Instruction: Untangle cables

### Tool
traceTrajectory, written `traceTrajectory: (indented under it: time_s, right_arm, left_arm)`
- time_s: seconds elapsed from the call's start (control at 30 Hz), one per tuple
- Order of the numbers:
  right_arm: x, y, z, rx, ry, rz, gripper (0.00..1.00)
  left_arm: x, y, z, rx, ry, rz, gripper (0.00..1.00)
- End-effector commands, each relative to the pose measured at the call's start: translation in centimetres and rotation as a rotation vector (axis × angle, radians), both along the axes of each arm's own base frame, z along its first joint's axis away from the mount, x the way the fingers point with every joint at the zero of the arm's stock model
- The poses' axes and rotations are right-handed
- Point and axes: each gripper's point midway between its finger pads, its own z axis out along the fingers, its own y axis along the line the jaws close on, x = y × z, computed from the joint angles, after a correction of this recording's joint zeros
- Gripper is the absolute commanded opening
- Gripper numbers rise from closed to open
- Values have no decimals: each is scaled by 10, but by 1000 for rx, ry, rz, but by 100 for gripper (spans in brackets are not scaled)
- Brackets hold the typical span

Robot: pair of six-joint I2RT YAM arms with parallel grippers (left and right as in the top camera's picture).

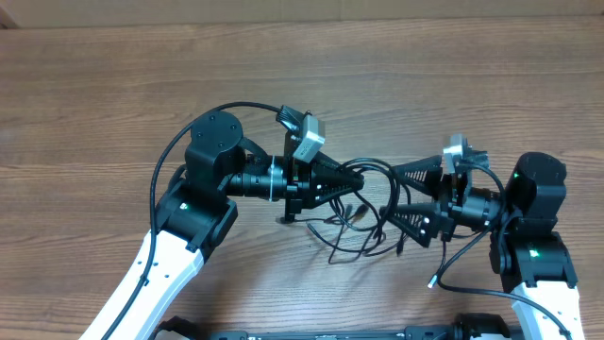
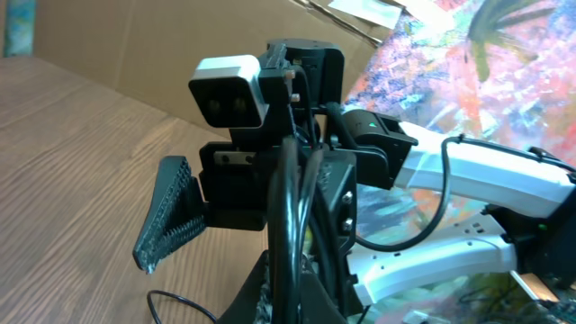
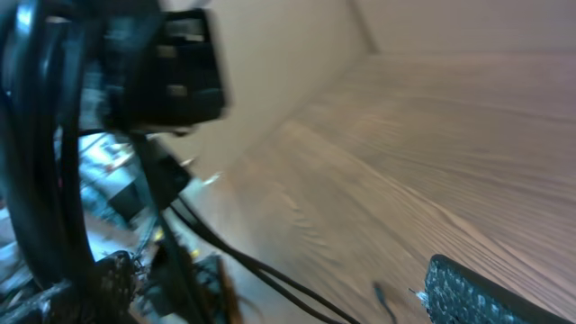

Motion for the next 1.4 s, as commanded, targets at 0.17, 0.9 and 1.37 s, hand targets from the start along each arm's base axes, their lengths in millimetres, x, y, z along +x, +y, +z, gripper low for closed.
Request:
traceTrajectory:
  time_s: [0.17,0.9,1.37]
  right_arm:
    - [-26,5,16,60,-44,158,100]
    - [9,-2,8,56,173,-64,100]
    - [-13,4,26,84,79,92,100]
  left_arm:
    - [-10,4,11,-16,-33,-37,4]
    - [44,27,-2,29,148,242,4]
    - [36,15,-3,33,159,220,4]
